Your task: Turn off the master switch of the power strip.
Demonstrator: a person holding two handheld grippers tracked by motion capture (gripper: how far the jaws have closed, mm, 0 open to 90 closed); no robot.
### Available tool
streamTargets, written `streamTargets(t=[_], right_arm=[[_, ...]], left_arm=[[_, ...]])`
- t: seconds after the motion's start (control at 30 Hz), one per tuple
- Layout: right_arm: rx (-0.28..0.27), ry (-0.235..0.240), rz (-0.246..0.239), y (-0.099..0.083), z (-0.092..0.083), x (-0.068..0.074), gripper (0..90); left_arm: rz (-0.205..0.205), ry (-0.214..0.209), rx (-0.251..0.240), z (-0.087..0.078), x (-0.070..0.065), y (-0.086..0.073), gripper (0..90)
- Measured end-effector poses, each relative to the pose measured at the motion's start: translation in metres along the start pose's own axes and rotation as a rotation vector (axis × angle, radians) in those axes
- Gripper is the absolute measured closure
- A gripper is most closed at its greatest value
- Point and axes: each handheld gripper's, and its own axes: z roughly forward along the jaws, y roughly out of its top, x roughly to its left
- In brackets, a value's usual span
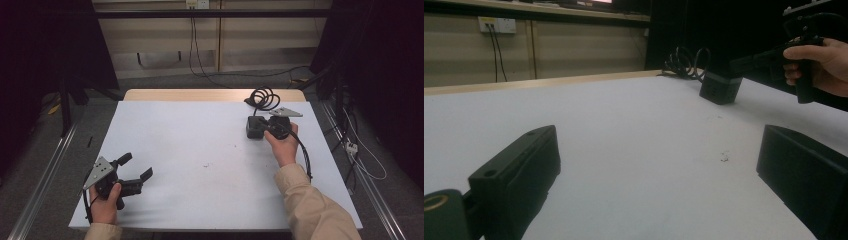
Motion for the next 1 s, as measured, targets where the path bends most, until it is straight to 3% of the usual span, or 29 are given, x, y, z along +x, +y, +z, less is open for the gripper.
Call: streamTargets(t=[0.47, 0.67, 1.0], right_arm=[[-0.006, 0.083, 0.033, 0.003, -0.017, 0.011, 47.1], [-0.006, 0.104, 0.026, -0.002, -0.028, 0.014, 32.8], [-0.009, 0.150, -0.021, -0.015, -0.049, 0.027, 25.0]], left_arm=[[-0.010, 0.001, -0.004, -0.001, 0.001, 0.000, 3.4], [-0.007, 0.002, -0.003, -0.001, 0.001, 0.000, 3.4], [-0.007, 0.002, 0.003, 0.000, 0.000, 0.000, 3.4]])
